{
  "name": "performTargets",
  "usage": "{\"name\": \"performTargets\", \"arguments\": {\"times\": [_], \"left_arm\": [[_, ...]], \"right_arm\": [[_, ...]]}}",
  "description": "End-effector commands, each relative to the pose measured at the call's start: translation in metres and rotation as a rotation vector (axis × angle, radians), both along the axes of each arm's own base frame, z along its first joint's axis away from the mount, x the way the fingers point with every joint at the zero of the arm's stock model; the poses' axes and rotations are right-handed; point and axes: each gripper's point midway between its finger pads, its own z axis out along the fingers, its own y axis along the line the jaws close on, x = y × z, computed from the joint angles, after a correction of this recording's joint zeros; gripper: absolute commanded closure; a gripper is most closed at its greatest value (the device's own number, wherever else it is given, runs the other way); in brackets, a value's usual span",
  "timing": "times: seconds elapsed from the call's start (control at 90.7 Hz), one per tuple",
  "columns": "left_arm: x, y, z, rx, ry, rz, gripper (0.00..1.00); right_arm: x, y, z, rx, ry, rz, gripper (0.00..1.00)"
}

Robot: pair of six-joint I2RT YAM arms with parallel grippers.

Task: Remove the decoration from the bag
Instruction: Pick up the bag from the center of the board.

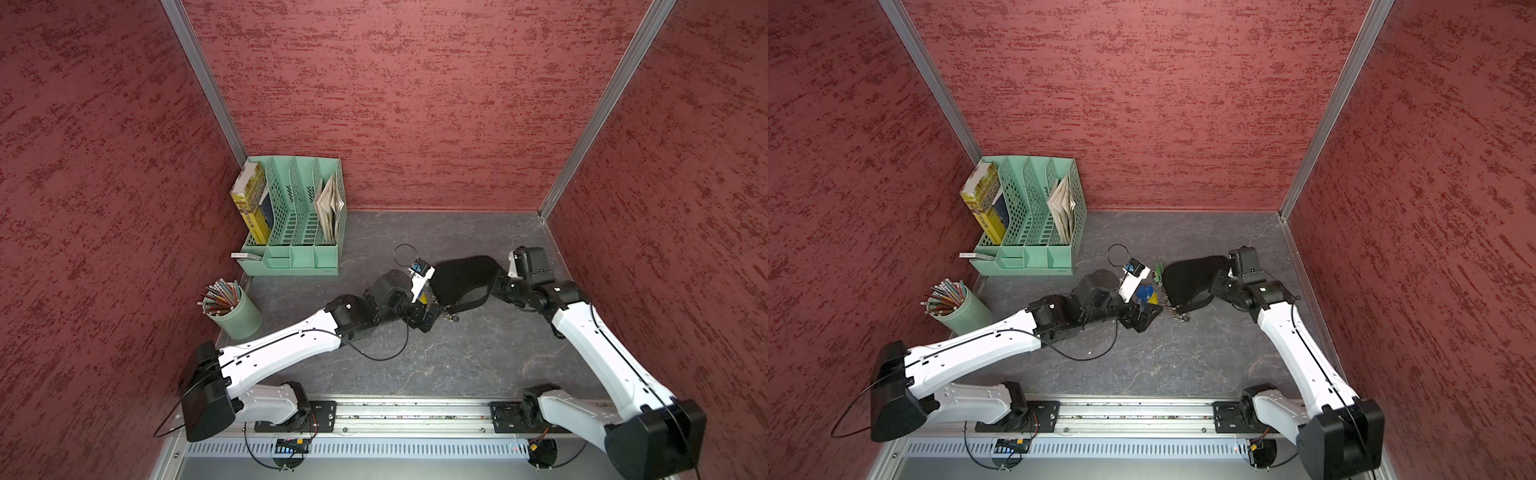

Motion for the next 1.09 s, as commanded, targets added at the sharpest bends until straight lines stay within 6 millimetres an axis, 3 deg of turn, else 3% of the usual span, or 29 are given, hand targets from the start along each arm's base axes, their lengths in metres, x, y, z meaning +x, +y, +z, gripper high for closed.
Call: {"name": "performTargets", "arguments": {"times": [0.0, 0.342, 0.441, 0.628, 0.749, 0.981, 1.08], "left_arm": [[0.003, -0.017, 0.015, 0.02, -0.101, -0.038, 0.06], [-0.013, -0.066, 0.026, -0.027, -0.081, -0.223, 0.27], [-0.013, -0.073, 0.024, -0.038, -0.073, -0.249, 0.41], [-0.01, -0.084, 0.023, 0.004, -0.106, -0.248, 0.55], [-0.015, -0.092, 0.022, -0.01, -0.104, -0.279, 0.56], [-0.037, -0.104, 0.031, -0.106, -0.057, -0.402, 0.49], [-0.033, -0.105, 0.033, -0.138, -0.03, -0.413, 0.48]], "right_arm": [[-0.015, 0.016, 0.038, 0.069, -0.062, 0.074, 1.0], [-0.048, 0.039, 0.125, 0.21, -0.249, 0.205, 1.0], [-0.058, 0.042, 0.14, 0.241, -0.28, 0.229, 1.0], [-0.069, 0.047, 0.16, 0.297, -0.322, 0.262, 1.0], [-0.073, 0.05, 0.169, 0.319, -0.339, 0.28, 1.0], [-0.081, 0.055, 0.184, 0.362, -0.378, 0.311, 1.0], [-0.085, 0.058, 0.19, 0.387, -0.392, 0.333, 1.0]]}}
